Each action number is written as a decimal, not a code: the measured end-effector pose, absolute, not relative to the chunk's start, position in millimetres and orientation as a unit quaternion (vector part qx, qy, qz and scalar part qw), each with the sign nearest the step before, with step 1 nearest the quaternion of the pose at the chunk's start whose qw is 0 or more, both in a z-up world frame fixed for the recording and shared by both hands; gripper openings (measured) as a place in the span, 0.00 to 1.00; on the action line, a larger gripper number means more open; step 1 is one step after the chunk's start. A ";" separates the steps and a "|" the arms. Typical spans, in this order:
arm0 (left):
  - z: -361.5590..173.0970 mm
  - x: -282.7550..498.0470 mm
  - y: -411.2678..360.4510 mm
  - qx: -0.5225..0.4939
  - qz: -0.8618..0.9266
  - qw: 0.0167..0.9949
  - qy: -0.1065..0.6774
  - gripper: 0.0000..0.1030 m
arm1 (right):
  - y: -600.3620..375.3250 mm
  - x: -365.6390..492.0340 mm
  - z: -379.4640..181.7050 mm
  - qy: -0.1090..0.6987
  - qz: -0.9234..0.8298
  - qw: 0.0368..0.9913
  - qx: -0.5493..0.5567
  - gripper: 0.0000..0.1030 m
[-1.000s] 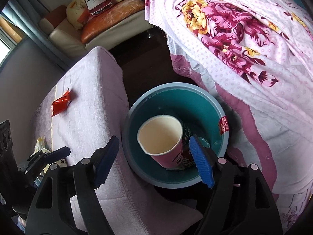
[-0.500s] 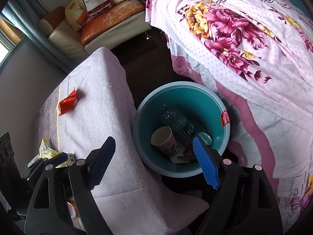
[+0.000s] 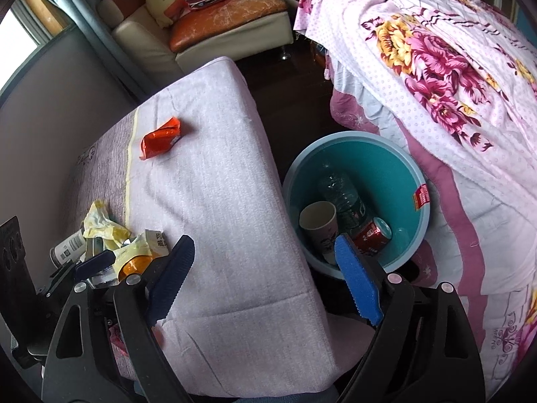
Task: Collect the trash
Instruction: 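Return both tools to the remaining trash on the table, then grasp the blue milk carton with the left tool while the right tool grasps the pink wrapper, then carry carton and wrapper over the wastebasket and open the left tool, then open the right tool to drop the pink wrapper into the wastebasket, then move the left tool to the white face mask while the right tool approaches the yellow-orange snack bag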
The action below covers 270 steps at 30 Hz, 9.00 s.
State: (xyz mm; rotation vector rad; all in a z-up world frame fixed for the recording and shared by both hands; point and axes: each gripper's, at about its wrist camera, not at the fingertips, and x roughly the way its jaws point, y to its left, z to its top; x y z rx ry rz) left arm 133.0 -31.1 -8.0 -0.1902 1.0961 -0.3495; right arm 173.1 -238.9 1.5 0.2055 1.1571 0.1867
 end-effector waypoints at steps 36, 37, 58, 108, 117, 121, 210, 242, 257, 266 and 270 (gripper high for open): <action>-61.4 17.2 165.5 -0.242 0.103 0.818 0.511 0.89 | -57.6 86.5 -62.8 0.630 0.223 0.744 -0.009 0.79; -63.2 18.4 164.1 -0.241 0.104 0.818 0.512 0.89 | -56.0 84.7 -65.6 0.633 0.223 0.742 -0.011 0.79; -76.8 -29.0 209.4 -0.205 0.127 0.819 0.520 0.89 | 23.3 91.3 -93.0 0.662 0.265 0.701 -0.017 0.79; -53.0 -9.4 140.8 -0.123 0.047 0.827 0.546 0.48 | -51.1 116.6 -27.5 0.569 0.291 0.767 0.052 0.14; 0.4 8.5 117.8 -0.110 0.005 0.860 0.498 0.48 | -83.4 129.9 -13.0 0.543 0.276 0.789 0.079 0.14; 9.8 39.6 94.0 -0.097 -0.014 0.865 0.492 0.48 | -114.3 138.5 -5.3 0.529 0.251 0.806 0.088 0.14; -46.9 186.3 -140.4 -0.052 -0.192 0.799 0.567 0.87 | -354.2 200.2 -31.5 0.530 0.029 0.830 0.173 0.72; -35.7 85.9 92.0 -0.149 -0.036 0.844 0.514 0.88 | -126.0 175.8 -35.8 0.585 0.184 0.789 0.036 0.76; -62.1 58.5 176.5 -0.199 0.075 0.848 0.485 0.88 | -62.7 176.7 -68.3 0.617 0.216 0.757 -0.002 0.76; -83.6 71.7 172.9 -0.185 0.068 0.840 0.506 0.88 | -53.2 179.1 -82.9 0.627 0.223 0.747 0.012 0.80; -84.0 69.6 167.8 -0.176 0.057 0.850 0.494 0.89 | -50.0 175.1 -87.3 0.620 0.230 0.750 0.019 0.80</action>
